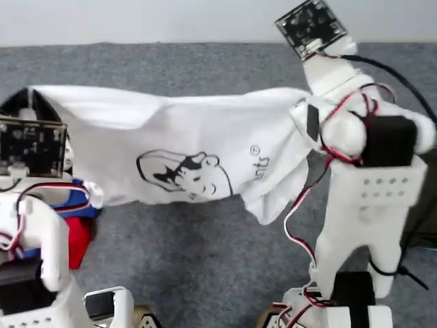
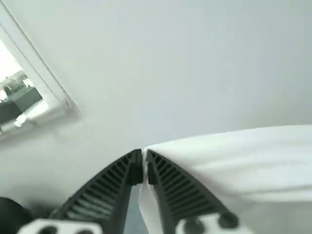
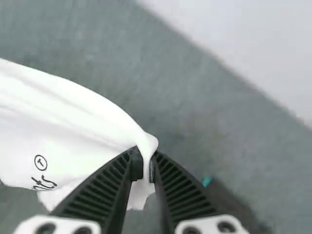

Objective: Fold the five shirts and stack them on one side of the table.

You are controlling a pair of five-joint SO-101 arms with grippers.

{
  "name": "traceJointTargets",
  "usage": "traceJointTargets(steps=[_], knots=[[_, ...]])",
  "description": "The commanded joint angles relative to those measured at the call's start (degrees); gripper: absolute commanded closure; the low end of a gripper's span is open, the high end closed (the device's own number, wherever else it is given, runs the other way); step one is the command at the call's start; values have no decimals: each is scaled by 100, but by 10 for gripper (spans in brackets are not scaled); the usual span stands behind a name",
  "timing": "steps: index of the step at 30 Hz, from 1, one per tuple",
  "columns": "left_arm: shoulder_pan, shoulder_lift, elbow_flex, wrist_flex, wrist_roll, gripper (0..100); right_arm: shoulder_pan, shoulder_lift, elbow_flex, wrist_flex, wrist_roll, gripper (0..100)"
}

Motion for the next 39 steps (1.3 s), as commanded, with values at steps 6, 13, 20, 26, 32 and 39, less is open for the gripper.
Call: traceJointTargets(steps=[6,13,20,26,32,39], knots=[[9,-53,-734,-677,-1530,985,163,-224,-1477,-374,185,987],[0,-105,-1086,-1653,-2224,985,321,-224,-2620,-338,677,987],[9,-88,-1508,-1969,-2233,985,892,-224,-3385,-365,1116,987],[9,-44,-1270,-1978,-2374,985,945,-198,-3411,-391,1134,987],[9,-105,-1226,-2101,-2585,985,945,-295,-3455,-295,1152,987],[9,-123,-1710,-2145,-2549,985,945,-848,-3402,259,1160,987]])
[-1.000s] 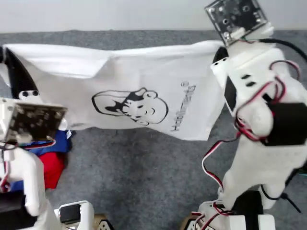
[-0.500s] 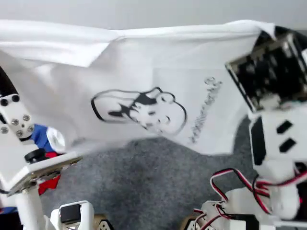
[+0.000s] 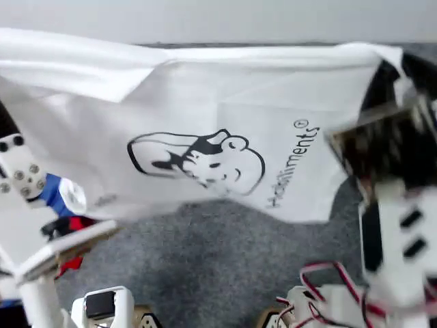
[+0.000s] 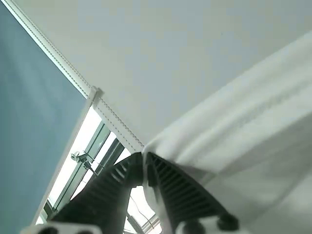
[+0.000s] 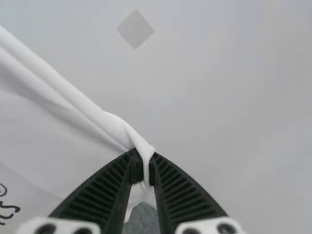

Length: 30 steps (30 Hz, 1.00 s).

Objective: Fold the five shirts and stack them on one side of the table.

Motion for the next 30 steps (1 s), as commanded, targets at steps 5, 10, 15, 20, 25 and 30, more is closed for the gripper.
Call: traceJointTargets(steps=[5,10,15,20,25,30], knots=[[9,-624,-330,413,-62,985,189,-505,-18,233,343,987],[-26,-1055,-330,1029,-88,985,444,-796,193,242,677,987],[0,-897,-163,1477,-88,985,910,-1024,1802,224,879,987],[9,-484,708,1512,-167,985,593,-875,3613,154,905,987],[475,-44,2132,1477,-923,985,541,-286,5433,-681,888,987],[993,369,3301,765,-1090,985,382,356,6655,-1798,879,987]])
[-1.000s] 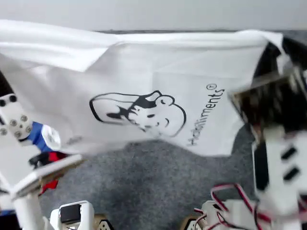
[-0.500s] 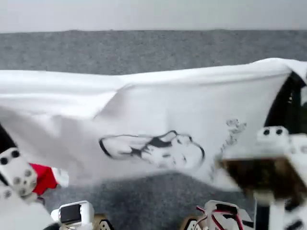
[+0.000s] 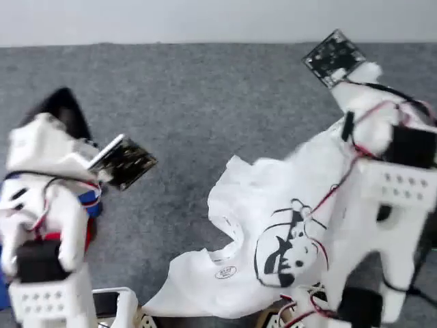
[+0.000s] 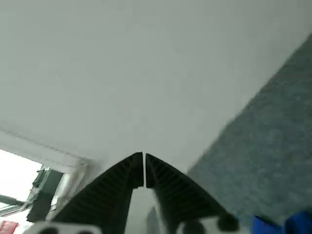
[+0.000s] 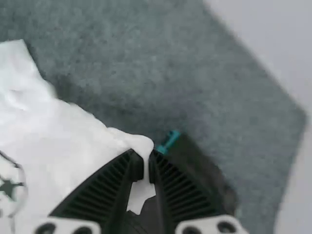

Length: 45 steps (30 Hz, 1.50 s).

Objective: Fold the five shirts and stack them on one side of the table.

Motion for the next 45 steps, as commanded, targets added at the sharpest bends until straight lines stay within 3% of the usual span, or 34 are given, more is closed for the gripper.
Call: traceJointTargets(steps=[1,7,15,21,28,45], knots=[[308,264,629,-844,-123,985,-207,330,607,-716,26,987],[466,747,822,-1152,431,985,-321,690,976,-927,18,987],[1451,2022,48,35,2057,985,-4,699,1327,-910,-141,987],[2242,3499,-848,879,2760,983,374,690,1626,-910,-141,987],[2716,5354,-2255,1758,3420,865,479,699,1969,-954,-176,987],[3253,9793,-7266,4246,3552,807,444,743,2189,-1059,-475,987]])
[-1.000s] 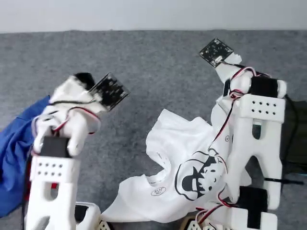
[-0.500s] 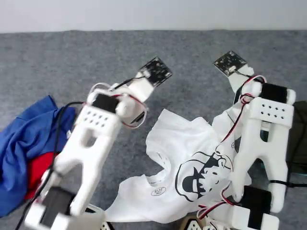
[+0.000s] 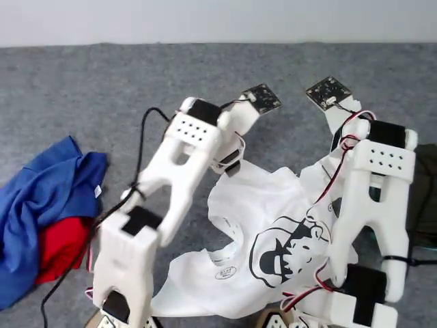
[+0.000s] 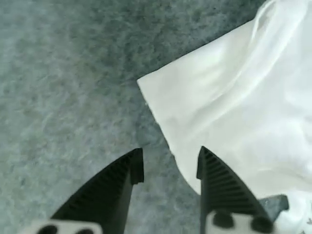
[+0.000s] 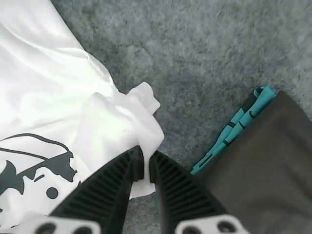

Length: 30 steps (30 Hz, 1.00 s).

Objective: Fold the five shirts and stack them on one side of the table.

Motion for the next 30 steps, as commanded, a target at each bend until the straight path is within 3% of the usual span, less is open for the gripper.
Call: traceJointTargets(steps=[1,9,16,24,30], knots=[[35,747,-1270,413,97,807,48,-40,-26,-163,-53,987],[35,2593,-3793,1055,202,807,40,-40,-26,-198,-62,987],[53,3596,-4769,1187,290,821,48,-40,-26,-198,-62,987],[18,3314,-4840,1196,255,980,66,-40,-26,-198,-62,987],[-141,2338,-4813,1204,255,985,66,-75,-44,-198,-62,987]])
